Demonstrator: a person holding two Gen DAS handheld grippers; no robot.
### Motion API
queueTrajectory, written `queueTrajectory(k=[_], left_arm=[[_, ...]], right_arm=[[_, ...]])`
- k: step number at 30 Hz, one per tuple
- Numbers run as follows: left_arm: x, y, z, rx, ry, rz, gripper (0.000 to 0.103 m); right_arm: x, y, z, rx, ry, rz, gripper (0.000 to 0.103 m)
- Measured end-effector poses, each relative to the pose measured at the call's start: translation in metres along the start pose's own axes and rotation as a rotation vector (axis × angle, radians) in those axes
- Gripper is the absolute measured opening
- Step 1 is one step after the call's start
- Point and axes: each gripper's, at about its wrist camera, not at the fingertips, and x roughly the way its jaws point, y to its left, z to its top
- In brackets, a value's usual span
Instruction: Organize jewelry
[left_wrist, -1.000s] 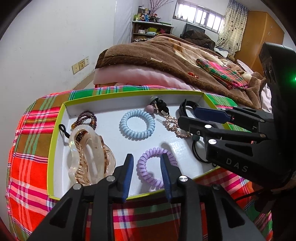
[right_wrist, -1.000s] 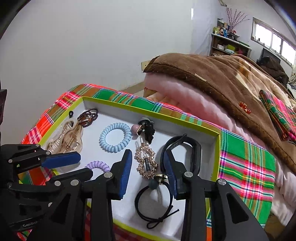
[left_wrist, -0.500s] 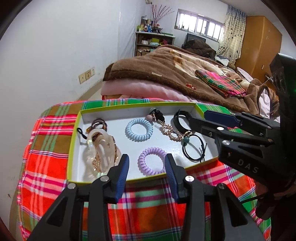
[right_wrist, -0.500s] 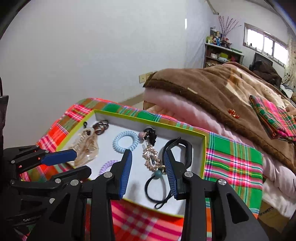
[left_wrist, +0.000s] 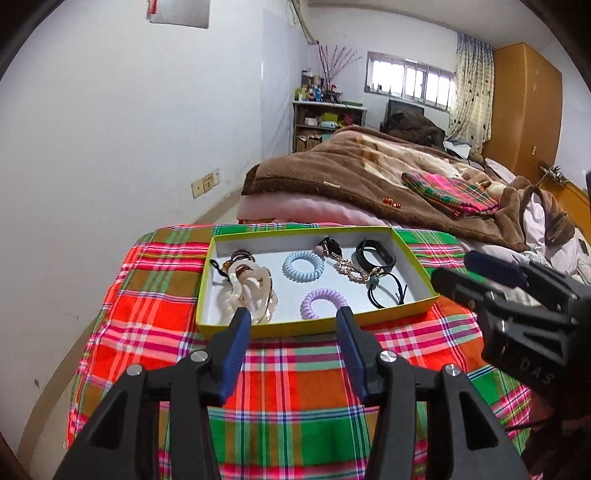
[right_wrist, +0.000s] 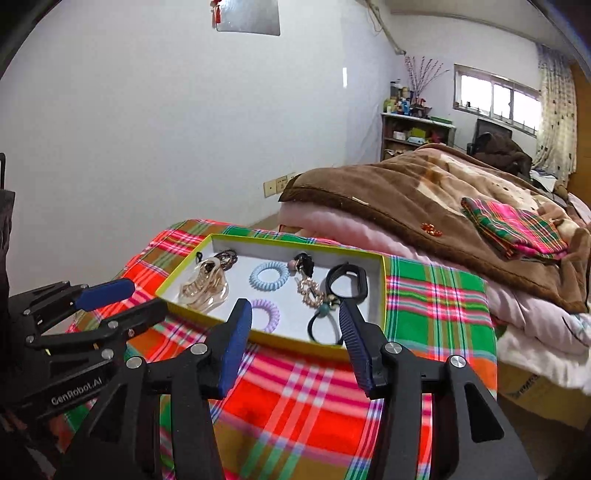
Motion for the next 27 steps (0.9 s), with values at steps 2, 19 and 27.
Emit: queueTrajectory(k=[2, 19, 27], left_arm=[[-0.006, -0.001, -0.004, 0.013, -0.020, 0.018, 0.050], [-0.031, -0.004, -0.028, 0.008, -0.089, 0.089, 0.050], [-0.033, -0.003, -0.031, -0.009, -0.088, 0.082, 0.050]], right_arm=[[-0.007, 0.002, -0.006, 0.006, -0.009, -0.019, 0.050], [-0.032, 0.012, -0.037, 0.060, -0.053, -0.067, 0.050], [-0.035, 0.012, -0.040, 0.086, -0.066, -0.064, 0.050]])
